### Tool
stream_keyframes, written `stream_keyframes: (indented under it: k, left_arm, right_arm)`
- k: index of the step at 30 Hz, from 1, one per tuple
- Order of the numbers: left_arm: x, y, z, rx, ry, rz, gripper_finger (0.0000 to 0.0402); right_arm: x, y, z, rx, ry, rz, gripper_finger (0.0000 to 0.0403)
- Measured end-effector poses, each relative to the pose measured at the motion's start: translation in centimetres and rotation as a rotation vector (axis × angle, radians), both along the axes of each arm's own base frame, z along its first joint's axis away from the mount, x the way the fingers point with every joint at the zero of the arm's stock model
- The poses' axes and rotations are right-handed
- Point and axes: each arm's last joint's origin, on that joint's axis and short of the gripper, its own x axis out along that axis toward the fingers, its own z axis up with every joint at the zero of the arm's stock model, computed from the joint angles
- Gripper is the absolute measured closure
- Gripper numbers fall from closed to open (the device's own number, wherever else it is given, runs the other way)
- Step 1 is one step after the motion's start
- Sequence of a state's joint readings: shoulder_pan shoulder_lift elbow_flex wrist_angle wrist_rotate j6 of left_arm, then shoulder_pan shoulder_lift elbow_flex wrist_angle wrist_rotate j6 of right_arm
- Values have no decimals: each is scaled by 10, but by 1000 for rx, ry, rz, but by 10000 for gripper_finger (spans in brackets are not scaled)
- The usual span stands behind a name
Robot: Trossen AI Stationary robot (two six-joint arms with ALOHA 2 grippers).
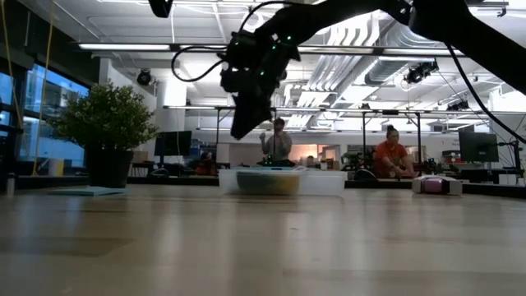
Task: Pack school essentials
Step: Put the orange pencil into the supply box
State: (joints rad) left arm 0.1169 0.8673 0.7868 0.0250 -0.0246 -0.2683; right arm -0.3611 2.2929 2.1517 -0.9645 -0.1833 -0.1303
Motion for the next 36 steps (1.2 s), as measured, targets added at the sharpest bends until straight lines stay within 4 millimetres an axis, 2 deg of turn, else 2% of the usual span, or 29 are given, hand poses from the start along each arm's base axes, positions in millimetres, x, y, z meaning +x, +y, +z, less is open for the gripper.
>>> stream_keyframes:
  k: [8, 14, 18, 27, 36]
  left_arm:
    - [0, 0, 0, -8, -2, 1, 401]
    - [0, 0, 0, -9, -3, 1, 401]
    - [0, 0, 0, -8, -3, 1, 401]
    - [0, 0, 1, -20, -10, 1, 402]
    - [0, 0, 1, -41, -14, 3, 402]
  right_arm:
    - [16, -10, -38, -5, 5, -116, 292]
    - [27, -12, -44, -1, -64, -180, 392]
    - [28, -12, -44, -16, -75, -228, 392]
    - [25, -19, -66, 48, 2, -269, 401]
    - [26, -15, -66, 45, 7, -239, 403]
